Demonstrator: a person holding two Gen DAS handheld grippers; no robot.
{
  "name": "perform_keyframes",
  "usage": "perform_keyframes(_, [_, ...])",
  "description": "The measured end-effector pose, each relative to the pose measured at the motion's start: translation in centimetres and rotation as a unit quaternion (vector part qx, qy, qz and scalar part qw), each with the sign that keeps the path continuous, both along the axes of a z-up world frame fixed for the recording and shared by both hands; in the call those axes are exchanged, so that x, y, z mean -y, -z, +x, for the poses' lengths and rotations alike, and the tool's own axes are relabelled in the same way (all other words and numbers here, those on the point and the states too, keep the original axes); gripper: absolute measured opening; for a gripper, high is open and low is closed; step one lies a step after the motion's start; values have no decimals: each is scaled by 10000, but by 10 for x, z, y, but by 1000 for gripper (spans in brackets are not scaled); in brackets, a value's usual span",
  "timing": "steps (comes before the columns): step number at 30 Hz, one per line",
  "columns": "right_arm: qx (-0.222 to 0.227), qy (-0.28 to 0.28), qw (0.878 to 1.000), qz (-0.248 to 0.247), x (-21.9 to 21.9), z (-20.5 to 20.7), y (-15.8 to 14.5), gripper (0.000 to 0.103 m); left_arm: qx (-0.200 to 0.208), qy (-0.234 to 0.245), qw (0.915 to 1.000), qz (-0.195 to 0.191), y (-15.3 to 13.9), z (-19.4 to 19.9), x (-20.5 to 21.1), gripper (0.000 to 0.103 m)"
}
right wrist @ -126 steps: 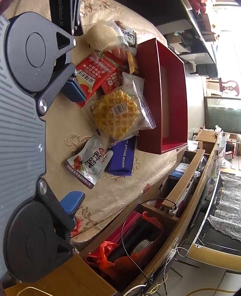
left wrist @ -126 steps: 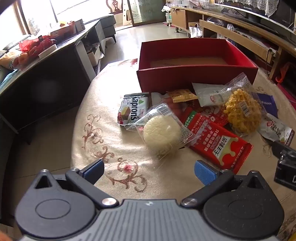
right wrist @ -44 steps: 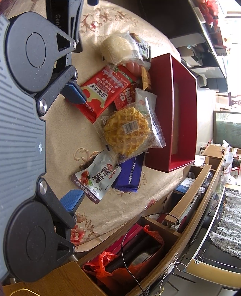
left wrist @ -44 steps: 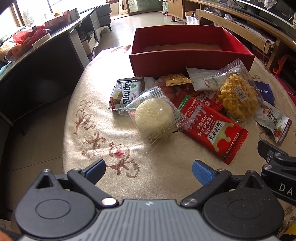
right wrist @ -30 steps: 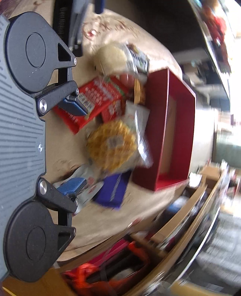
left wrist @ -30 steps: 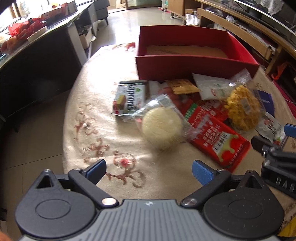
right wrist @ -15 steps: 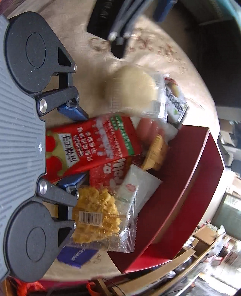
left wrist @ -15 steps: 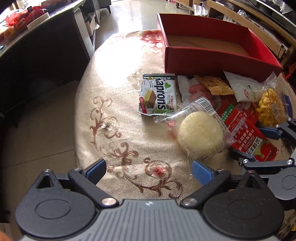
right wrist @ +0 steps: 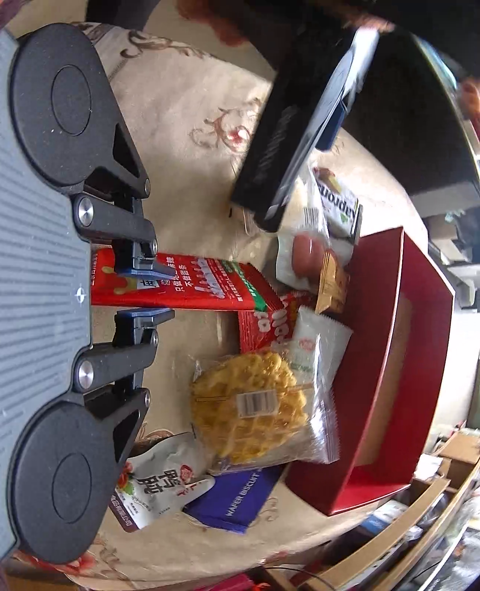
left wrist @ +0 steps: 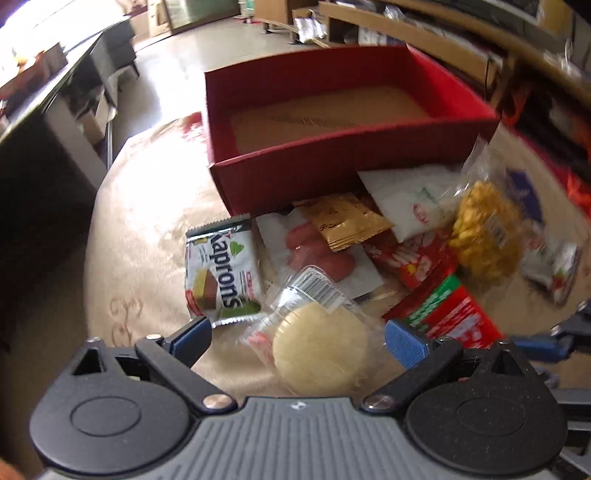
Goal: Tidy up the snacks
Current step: 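Grasp the red printed snack packet with the right gripper while the left gripper approaches the wrapped bun, then grasp the round bun in clear wrap with the left gripper while the right gripper lifts the red packet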
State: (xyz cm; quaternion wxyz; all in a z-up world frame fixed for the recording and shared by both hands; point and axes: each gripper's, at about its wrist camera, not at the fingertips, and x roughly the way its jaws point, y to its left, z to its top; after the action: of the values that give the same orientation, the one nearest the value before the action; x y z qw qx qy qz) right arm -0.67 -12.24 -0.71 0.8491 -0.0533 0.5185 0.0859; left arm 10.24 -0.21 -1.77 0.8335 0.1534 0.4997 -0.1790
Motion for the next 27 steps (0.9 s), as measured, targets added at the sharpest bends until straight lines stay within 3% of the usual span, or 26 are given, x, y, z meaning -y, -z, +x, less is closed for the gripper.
perform_keyframes(2, [44,-40,9999,-89,-2,2,5,28,-235,-327,9991,-152,7,10,-1,100])
perform_keyframes(5, [83,-154,9995,-244,-8,6,8,48,-984,-1310,9831,-812,23,28,-10,101])
perform_keyframes(6, [126,-202,9991,-340,-12,8,8,54,-1051,-1529,9790,-843,27,30,-10,101])
perform_keyframes(8, [227,-233,9988,-373,-17,11,8,83,-1047,-1667,9787,-586,31,30,-6,100])
perform_keyframes(9, [212,-310,9988,-323,-19,13,9,85,-1030,-1638,9800,-464,32,30,-3,100])
perform_keyframes(12, [122,-306,9984,-458,-19,13,19,80,-1003,-1631,9812,-260,34,25,1,101])
perform_keyframes(13, [-29,-255,9987,-442,-16,14,27,72,-1026,-1610,9814,-195,35,23,1,100])
perform_keyframes(15, [-52,-63,9998,-205,-10,10,30,68,-1063,-1566,9819,-23,33,18,1,97])
perform_keyframes(16, [-71,-85,9998,-188,-9,7,27,56,-1034,-1585,9819,-31,30,14,-2,96])
perform_keyframes(17, [-107,6,9998,-154,-5,4,24,53,-994,-1644,9813,-70,26,9,-6,95])
perform_keyframes(22, [-22,257,9996,66,12,-24,13,52,-806,-1914,9777,-306,4,-22,-23,97])
perform_keyframes(27, [242,495,9979,351,25,-49,-6,52,-1235,-2781,9509,-566,25,-44,-31,98])
